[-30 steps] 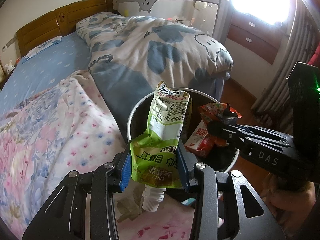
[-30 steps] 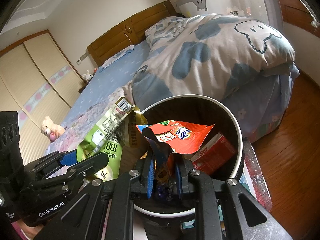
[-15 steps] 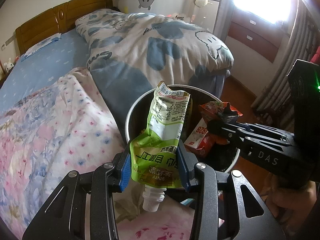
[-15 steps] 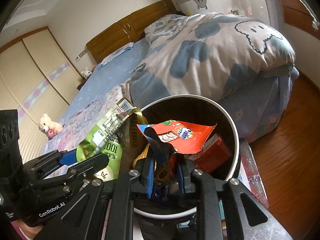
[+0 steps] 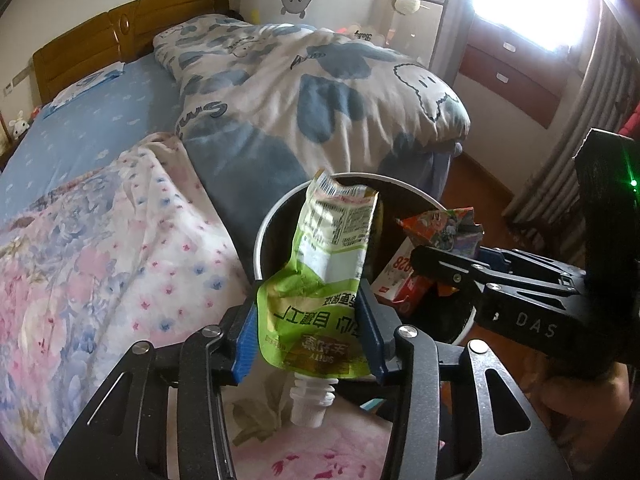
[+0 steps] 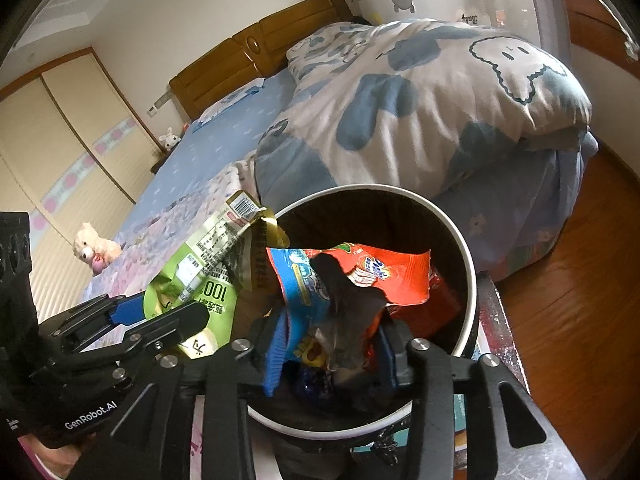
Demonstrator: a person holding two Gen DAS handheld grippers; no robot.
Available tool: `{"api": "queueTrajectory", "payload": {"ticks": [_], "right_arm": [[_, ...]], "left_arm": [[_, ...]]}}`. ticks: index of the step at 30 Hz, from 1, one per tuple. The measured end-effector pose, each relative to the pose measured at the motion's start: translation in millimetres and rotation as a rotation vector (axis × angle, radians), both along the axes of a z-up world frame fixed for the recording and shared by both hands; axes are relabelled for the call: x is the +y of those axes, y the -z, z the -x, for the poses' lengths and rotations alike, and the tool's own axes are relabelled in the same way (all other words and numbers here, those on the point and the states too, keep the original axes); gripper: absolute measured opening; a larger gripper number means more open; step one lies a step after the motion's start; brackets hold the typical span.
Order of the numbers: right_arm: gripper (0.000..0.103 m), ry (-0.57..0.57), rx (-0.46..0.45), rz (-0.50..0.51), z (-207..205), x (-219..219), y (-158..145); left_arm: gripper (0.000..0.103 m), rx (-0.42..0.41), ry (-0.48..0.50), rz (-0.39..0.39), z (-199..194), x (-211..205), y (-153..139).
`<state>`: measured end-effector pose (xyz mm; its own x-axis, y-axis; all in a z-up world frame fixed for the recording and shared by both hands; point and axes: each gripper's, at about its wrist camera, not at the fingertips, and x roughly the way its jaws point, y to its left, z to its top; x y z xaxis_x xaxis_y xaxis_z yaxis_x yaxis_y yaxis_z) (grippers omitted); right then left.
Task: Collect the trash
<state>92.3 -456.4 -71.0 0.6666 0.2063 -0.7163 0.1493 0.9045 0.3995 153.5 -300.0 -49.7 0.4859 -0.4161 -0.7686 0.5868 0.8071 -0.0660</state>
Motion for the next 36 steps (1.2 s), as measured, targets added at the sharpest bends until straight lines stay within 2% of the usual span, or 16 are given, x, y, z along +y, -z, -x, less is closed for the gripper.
{"api": "queueTrajectory", "payload": {"ticks": [4,6,15,22,27,29,36], "right_arm": [[0.049,0.0,0.0,-0.003,2,0,-1],[0.058,-0.003,0.004,0.0,1,1,-1],[0.059,0.007,-0.01,0.013,11,6,-7],[0.073,0.047,-0.057,0.031,36,18,-17],[0.084,0.067,-0.11,0.044,57,39,-25],[0.087,0.068,-0.133,0.044,65,50,-28],[0.095,0.021,-0.221,0.066,83,94,-42]], "left_arm": [[0.053,-0.004,-0.008,0.013,2,3,-5],[0.054,-0.008,-0.01,0.017,3,4,-9],[0.056,-0.032,-0.049,0.047,16,29,-23],[0.059,-0.006,-0.141,0.099,38,75,-15],[0.064,-0.028,-0.223,0.121,61,114,-12],[0.064,-0.048,-0.253,0.133,72,130,-14],[0.08,-0.158,-0.369,0.161,102,186,-29]]}}
